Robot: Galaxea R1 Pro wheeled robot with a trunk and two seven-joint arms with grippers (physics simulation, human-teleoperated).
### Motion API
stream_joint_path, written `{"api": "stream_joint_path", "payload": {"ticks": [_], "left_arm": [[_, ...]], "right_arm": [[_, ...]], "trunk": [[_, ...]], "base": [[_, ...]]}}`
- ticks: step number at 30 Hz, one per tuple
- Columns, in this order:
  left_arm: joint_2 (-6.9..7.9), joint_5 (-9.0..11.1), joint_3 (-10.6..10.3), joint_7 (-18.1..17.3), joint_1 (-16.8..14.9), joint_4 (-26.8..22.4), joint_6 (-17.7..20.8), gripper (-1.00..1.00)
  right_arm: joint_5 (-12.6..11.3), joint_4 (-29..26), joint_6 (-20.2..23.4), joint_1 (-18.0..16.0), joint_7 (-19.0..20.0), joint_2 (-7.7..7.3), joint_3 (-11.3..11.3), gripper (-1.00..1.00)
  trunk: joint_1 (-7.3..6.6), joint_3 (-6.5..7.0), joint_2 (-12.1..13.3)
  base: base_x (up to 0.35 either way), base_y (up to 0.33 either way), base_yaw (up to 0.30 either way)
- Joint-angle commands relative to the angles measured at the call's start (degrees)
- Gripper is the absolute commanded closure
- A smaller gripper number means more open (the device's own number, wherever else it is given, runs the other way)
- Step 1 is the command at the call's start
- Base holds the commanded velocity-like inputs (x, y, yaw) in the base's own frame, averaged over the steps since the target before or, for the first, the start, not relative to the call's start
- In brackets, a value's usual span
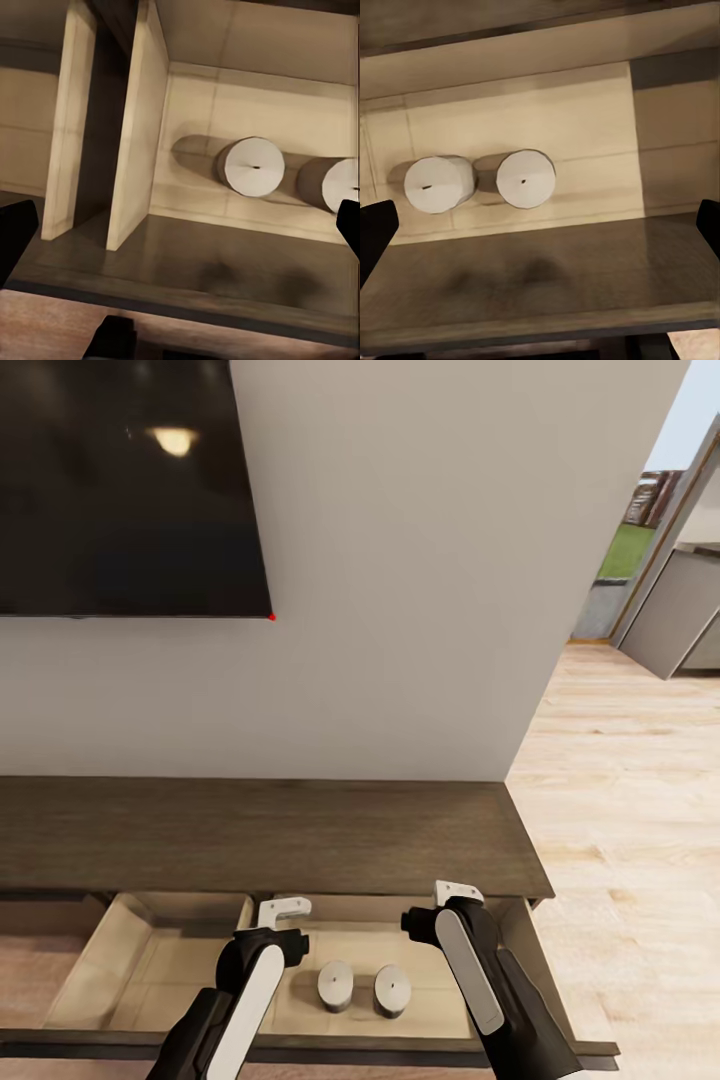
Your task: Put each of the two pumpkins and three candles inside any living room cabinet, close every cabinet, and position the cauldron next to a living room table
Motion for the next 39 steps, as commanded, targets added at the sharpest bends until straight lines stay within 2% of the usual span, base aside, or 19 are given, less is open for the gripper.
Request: {"api": "stream_joint_path", "payload": {"ticks": [1,9,22,23,26,27,39], "left_arm": [[-0.05,0.6,0.0,0.6,0.0,-0.1,0.1,-1.00],[-0.65,0.7,0.0,0.6,0.0,-0.1,0.1,-1.00],[-0.77,0.7,0.1,0.7,0.0,-0.1,-0.1,-1.00],[-0.76,0.7,0.6,0.7,0.0,-0.1,-0.1,-1.00],[-0.76,0.7,4.8,0.6,0.0,-0.1,0.1,-1.00],[-0.76,0.7,5.2,0.6,0.0,-0.1,0.1,-1.00],[-0.62,0.7,6.3,0.6,0.0,-0.1,0.1,-1.00]], "right_arm": [[-0.6,0.0,0.1,0.0,-0.6,0.01,0.1,-1.00],[-0.6,0.0,0.1,0.0,-0.5,0.13,0.1,-1.00],[-0.5,2.2,0.0,0.0,-0.4,0.22,0.2,-1.00],[-0.5,2.3,0.0,0.0,-0.4,0.22,0.2,-1.00],[-0.5,2.4,0.0,0.0,-0.4,0.22,0.2,-1.00],[-0.5,2.5,0.0,0.0,-0.4,0.22,0.2,-1.00],[-0.4,3.2,0.1,0.0,-0.5,0.26,0.2,-1.00]], "trunk": [[-0.23,0.14,0.4],[-1.99,1.57,3.6],[-4.84,3.91,8.8],[-5.06,4.09,9.2],[-5.72,4.63,10.4],[-5.94,4.81,10.8],[-8.58,6.96,15.6]], "base": [[0.000,0.000,0.000],[0.000,0.000,0.064],[0.000,0.000,0.270],[0.000,0.000,0.285],[0.000,0.000,0.285],[0.000,0.000,0.286],[0.000,0.000,0.286]]}}
